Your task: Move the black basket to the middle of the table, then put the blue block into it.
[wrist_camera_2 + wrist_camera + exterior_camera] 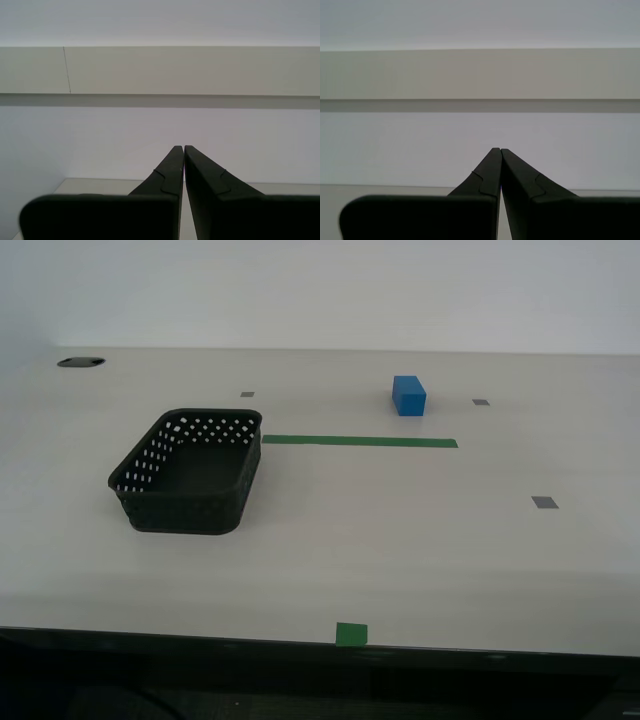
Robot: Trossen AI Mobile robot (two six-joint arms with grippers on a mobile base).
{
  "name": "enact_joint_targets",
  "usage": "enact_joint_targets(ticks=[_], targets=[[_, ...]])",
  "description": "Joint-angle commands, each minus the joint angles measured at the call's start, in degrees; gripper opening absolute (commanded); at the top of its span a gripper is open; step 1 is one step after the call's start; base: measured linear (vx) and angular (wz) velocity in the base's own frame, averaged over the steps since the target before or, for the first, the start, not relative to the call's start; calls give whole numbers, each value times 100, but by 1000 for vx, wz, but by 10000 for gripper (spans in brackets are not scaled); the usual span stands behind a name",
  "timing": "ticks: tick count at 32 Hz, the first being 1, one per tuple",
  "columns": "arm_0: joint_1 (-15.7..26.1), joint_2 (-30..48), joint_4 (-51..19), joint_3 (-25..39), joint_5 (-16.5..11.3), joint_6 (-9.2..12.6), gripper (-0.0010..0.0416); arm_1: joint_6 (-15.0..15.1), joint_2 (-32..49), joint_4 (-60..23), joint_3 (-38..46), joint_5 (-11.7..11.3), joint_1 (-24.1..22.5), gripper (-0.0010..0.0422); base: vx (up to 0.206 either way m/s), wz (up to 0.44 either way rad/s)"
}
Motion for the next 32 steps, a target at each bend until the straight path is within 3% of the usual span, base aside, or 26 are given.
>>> enact_joint_targets(ticks=[1,32], targets=[[0,-2,17,4,2,0,0,-4,-2,26,4,-4,4,0,0,0],[0,-2,17,4,2,2,0,-7,-2,26,2,-4,2,0,0,0]])
